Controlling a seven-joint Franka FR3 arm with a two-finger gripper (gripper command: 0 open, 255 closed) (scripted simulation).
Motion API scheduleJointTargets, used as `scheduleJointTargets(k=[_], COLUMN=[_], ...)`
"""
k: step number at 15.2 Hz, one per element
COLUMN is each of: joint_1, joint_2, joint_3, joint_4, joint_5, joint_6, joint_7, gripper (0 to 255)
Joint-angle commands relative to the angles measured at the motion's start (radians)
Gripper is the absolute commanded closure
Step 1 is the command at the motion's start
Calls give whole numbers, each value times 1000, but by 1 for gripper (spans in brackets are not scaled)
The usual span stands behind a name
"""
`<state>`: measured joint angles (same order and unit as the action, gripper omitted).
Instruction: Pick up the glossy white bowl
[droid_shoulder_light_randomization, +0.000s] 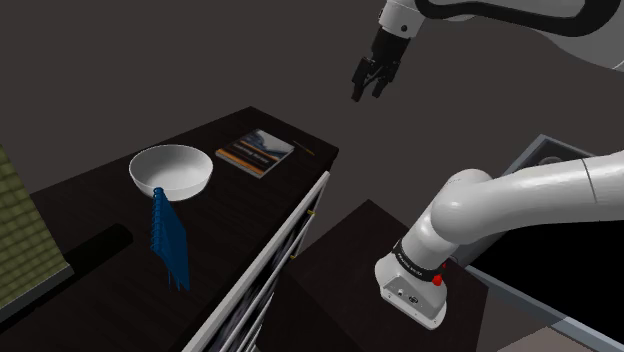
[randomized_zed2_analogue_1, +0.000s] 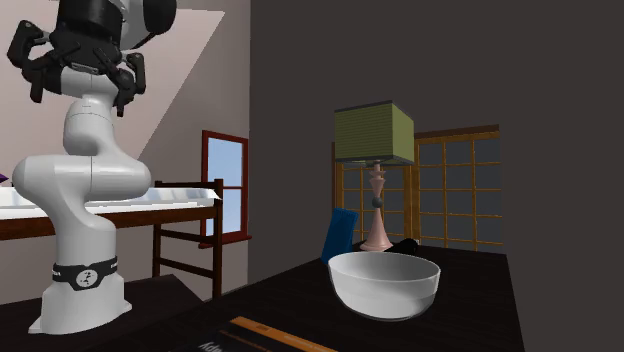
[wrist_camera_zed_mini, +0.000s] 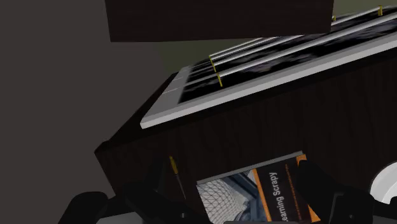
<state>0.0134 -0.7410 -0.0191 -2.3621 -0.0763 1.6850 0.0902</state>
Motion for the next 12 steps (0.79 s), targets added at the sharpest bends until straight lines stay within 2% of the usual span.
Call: scheduleJointTargets(k=[1, 12], joint_1=[0, 66], joint_2=[0, 233], joint_3=[0, 143], joint_4=[0, -21], joint_5=[0, 94], joint_6=[0, 276], joint_7=[0, 183], gripper=[0, 0])
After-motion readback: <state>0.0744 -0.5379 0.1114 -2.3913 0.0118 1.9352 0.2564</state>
